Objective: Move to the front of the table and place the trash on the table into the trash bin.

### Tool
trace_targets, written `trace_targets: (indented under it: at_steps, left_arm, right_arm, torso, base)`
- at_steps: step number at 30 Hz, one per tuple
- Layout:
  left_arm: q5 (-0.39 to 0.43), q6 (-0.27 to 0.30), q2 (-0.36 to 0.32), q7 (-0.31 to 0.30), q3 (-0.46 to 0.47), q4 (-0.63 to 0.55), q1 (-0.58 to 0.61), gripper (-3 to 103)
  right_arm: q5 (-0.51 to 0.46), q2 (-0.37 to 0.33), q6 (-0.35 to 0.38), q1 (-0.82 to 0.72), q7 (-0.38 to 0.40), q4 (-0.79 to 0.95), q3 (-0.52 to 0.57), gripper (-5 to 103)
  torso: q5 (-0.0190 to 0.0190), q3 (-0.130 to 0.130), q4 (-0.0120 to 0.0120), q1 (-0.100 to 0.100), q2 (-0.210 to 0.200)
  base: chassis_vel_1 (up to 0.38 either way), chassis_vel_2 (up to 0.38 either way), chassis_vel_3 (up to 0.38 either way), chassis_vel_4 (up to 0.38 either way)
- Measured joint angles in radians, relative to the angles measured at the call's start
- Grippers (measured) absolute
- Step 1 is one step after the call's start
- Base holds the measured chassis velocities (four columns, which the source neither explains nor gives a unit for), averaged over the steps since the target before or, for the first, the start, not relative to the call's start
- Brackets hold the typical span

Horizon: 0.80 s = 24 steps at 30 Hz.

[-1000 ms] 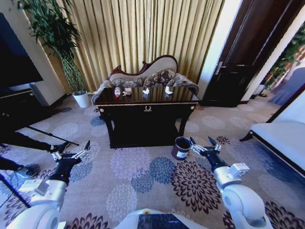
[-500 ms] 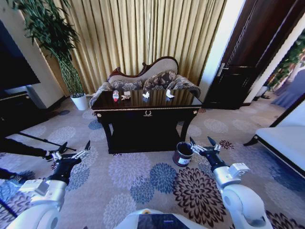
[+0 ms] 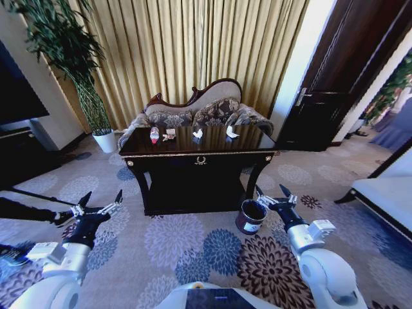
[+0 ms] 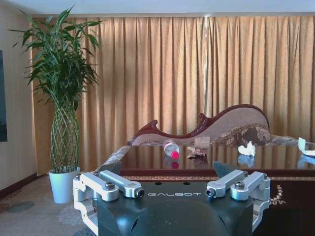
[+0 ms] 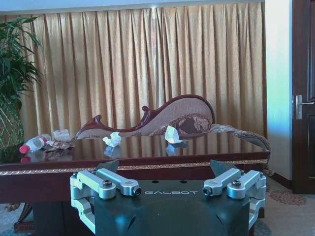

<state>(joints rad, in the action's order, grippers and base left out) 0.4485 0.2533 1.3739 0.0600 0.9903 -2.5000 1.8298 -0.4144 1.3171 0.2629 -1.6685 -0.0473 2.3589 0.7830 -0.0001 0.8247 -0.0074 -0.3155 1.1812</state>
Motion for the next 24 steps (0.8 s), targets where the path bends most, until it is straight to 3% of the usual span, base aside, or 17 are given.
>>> trace_targets:
  at_steps: [24]
  left_arm:
    - [0.001, -0.005, 0.005, 0.001, -0.001, 0.000, 0.004, 100]
  right_arm:
    - [0.002, 0.003, -0.006, -0.007, -0.003, -0.003, 0.000, 100]
  torso:
    - [0.0003, 0.000, 0.0000, 0.000, 0.000]
  base:
    - [-0.150, 0.155, 0.153, -0.149]
